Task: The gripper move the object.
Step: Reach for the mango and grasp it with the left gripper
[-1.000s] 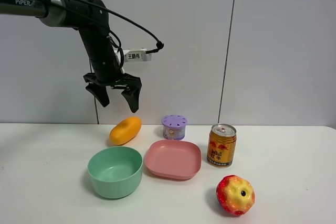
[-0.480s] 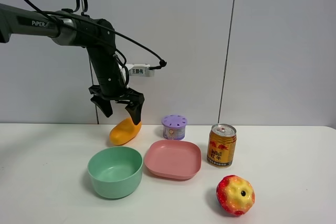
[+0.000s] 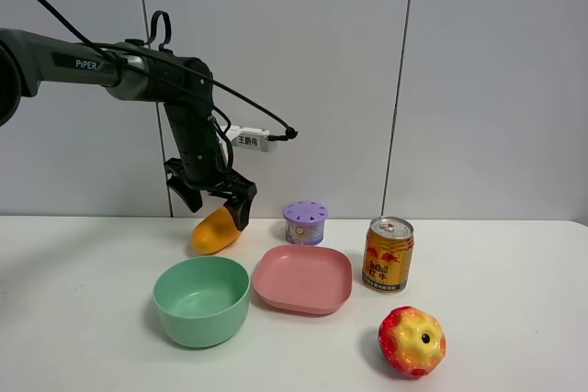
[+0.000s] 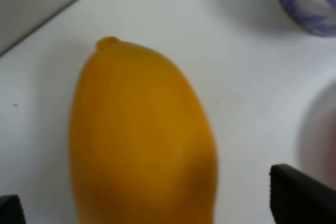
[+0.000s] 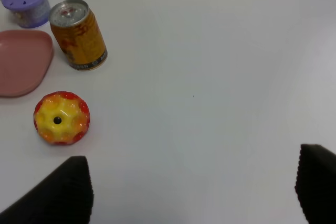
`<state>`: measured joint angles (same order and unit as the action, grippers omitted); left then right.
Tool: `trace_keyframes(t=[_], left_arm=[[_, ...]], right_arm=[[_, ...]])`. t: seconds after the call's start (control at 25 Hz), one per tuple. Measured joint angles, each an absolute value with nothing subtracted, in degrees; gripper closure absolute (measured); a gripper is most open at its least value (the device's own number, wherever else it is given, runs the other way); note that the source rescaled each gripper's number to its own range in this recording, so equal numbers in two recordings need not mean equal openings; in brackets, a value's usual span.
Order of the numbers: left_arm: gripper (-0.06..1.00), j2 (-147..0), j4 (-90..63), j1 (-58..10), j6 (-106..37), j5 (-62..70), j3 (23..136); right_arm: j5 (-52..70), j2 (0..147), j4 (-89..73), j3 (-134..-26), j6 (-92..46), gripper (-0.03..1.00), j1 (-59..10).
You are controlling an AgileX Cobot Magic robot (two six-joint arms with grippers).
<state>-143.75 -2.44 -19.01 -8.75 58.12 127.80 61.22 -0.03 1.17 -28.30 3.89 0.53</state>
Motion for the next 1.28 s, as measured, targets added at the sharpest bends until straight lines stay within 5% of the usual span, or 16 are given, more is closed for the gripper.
trace_keyframes(t=[1.0,1.16,1.28], left_arm=[[0.05,-147.62,-1.38,-19.07,-9.15,55.72,127.80],[0.16,-147.87,-1.32,-19.18,-9.16,54.38,127.80],[0.49,-147.87,-1.20,-19.58,-9.21,53.80,127.80]], right_arm=[[61.22,-0.03,1.17,-28.30,3.89,-0.03,0.53],[61.22,-0.03,1.17,-28.30,3.89,-0.03,0.53],[61.22,-0.03,1.17,-28.30,3.89,-0.03,0.53]])
